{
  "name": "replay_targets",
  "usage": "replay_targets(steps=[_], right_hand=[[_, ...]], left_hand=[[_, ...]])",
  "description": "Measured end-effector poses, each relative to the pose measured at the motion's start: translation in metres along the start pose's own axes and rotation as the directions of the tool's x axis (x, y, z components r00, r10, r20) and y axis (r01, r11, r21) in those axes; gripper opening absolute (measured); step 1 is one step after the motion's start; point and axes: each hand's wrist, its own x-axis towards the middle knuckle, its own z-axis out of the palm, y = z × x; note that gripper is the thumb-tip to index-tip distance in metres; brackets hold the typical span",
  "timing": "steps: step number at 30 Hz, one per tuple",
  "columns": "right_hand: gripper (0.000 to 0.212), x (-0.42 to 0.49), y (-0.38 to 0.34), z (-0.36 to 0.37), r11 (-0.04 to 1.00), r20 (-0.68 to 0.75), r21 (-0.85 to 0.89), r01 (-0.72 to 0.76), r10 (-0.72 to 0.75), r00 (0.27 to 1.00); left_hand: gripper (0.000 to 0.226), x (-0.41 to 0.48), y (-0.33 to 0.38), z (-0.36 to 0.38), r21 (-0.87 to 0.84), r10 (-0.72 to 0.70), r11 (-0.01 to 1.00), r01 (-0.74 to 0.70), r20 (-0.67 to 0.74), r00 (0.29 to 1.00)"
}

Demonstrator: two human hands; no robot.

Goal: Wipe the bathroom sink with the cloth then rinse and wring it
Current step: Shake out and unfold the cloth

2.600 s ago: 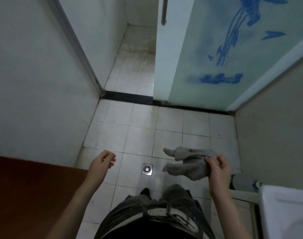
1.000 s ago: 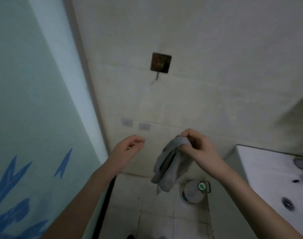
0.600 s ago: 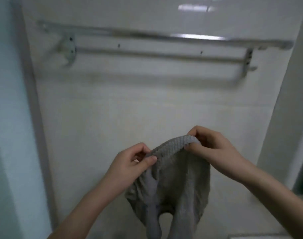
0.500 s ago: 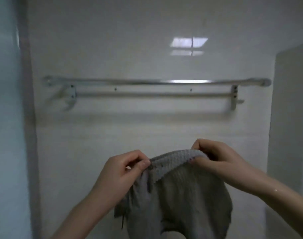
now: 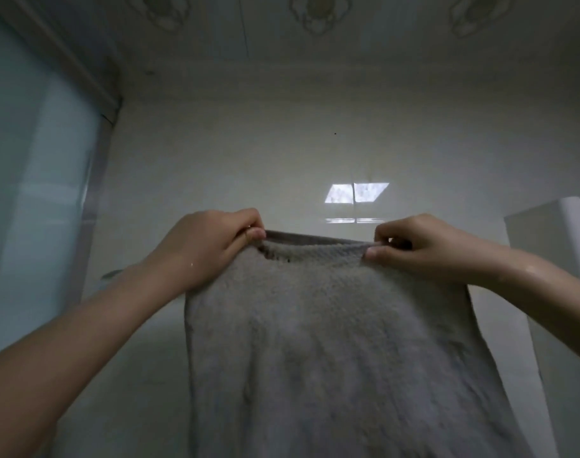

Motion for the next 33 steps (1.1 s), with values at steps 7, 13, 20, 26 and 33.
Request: replay_targets(steps=[7, 13, 20, 26, 33], right_hand=[[0.018, 0.04, 0.027, -0.005, 0.965, 0.002, 0.252, -0.066, 0.068, 0.998], [0.026, 0.069, 0.055, 0.04, 0.986, -0.12, 0.124, -0.115, 0.13, 0.984], [0.029, 0.081, 0.066, 0.064, 0.983, -0.051, 0.021, -0.184, 0.185, 0.981], [0.029, 0.06, 0.075, 0.054, 0.967, 0.199, 0.079, -0.242, 0.222, 0.955], [0.062, 0.049, 0.069, 0.043, 0.951, 0.305, 0.143, -0.275, 0.223, 0.926]], left_hand=[[0.025, 0.036, -0.049, 0.011, 0.056, -0.123, 0.991, 0.121, 0.04, 0.992], [0.026, 0.045, -0.062, 0.05, 0.072, -0.13, 0.99, 0.122, 0.113, 0.985], [0.024, 0.039, -0.067, 0.092, 0.023, -0.181, 0.983, 0.182, 0.267, 0.946], [0.012, 0.035, -0.056, 0.084, -0.332, -0.21, 0.87, 0.364, 0.418, 0.884], [0.016, 0.026, -0.039, 0.073, -0.306, -0.152, 0.878, 0.369, 0.553, 0.819]])
